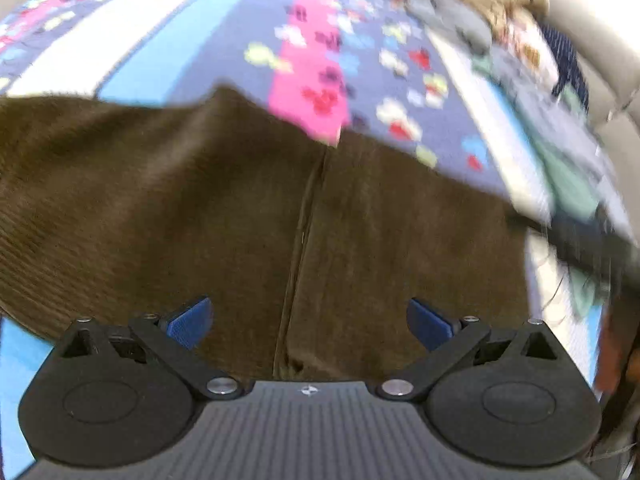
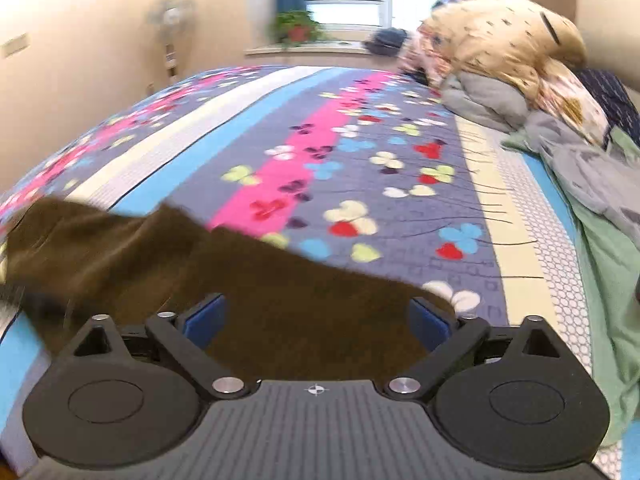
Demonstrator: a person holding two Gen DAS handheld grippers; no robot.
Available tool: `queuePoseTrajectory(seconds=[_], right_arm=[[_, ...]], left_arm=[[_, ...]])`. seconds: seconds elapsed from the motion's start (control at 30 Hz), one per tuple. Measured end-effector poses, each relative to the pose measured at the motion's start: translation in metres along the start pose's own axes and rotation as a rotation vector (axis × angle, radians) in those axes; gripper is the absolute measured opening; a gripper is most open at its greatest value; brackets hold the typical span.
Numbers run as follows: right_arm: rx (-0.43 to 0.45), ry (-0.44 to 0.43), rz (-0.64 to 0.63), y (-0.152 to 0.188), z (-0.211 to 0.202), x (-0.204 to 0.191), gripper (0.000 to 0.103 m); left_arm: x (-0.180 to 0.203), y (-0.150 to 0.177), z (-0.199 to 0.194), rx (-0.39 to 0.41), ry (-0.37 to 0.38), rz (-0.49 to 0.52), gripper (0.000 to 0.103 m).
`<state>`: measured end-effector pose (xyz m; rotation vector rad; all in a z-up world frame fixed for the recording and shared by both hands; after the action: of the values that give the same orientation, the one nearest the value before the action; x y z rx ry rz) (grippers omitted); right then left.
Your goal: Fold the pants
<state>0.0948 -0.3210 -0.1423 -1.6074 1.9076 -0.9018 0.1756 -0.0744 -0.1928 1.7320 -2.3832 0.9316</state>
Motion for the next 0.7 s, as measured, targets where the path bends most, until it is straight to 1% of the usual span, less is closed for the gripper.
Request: queuePoseTrajectory(seconds=[0.07,0.1,0.13,0.2,0.23,0.27,0.33,0.37,0.4,0.47,0.53,0.57,0.63,0.7], right_arm=[[-0.056,-0.079,-0.012,-0.010,0.023,-0.015,0.058],[-0.076,-0.114,-0.024,-0.014,0.030,-0.026,0.051],[-0.100,-0.146,-0.047,-0.018,0.041,-0.040,0.046],[-0.158,-0.187,-0.100,-0.023,0.063,-0.068,0.040],[-0.198,-0.207,-0.128,-0.023,0.075,-0.083,0.037],[-0.226,-0.216,-0.148,-0.023,0.088,-0.094,0.037],[-0.265,-0.183,-0.211,-0.019,0.109,-0.115,0.037],[-0.268,-0.163,-0.243,-0.018,0.118,-0.121,0.037],[-0.269,-0.158,-0.249,-0.018,0.123,-0.124,0.038],[-0.290,-0.158,-0.237,-0.023,0.127,-0.125,0.038],[-0.302,-0.154,-0.254,-0.024,0.128,-0.127,0.038],[-0.304,-0.149,-0.267,-0.024,0.128,-0.128,0.038],[-0.312,-0.135,-0.268,-0.023,0.128,-0.128,0.039],[-0.325,-0.120,-0.206,-0.027,0.123,-0.125,0.039]], left_arm=[[-0.006,0.011,0.019,-0.063,-0.044,0.020,0.103],[-0.011,0.015,0.027,-0.097,-0.081,0.021,0.103],[-0.017,0.020,0.033,-0.115,-0.092,0.013,0.103],[-0.024,0.022,0.031,-0.079,-0.058,-0.004,0.103],[-0.024,0.021,0.030,-0.079,-0.052,-0.008,0.103],[-0.023,0.020,0.030,-0.085,-0.050,-0.005,0.103],[-0.026,0.019,0.030,-0.086,-0.040,0.001,0.103],[-0.029,0.019,0.031,-0.079,-0.031,-0.010,0.103],[-0.033,0.017,0.031,-0.072,-0.020,-0.021,0.103],[-0.036,0.018,0.031,-0.061,-0.008,-0.013,0.103],[-0.032,0.020,0.029,-0.062,-0.006,0.018,0.103],[-0.032,0.021,0.027,-0.064,0.000,0.017,0.103],[-0.035,0.020,0.017,-0.075,0.020,-0.029,0.103],[-0.037,0.018,0.002,-0.081,0.048,-0.069,0.103]])
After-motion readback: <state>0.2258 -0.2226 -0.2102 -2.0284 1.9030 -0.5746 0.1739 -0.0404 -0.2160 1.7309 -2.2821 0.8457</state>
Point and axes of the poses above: each gripper's, at about its wrist camera, not at the fingertips, and z roughly the way its jaws point, x to its right, y to its underside, the point moved 3 cm from there along z, roughly the way its jaws point, and after that the axes turned 12 degrees about y, right-handed, at the moved point
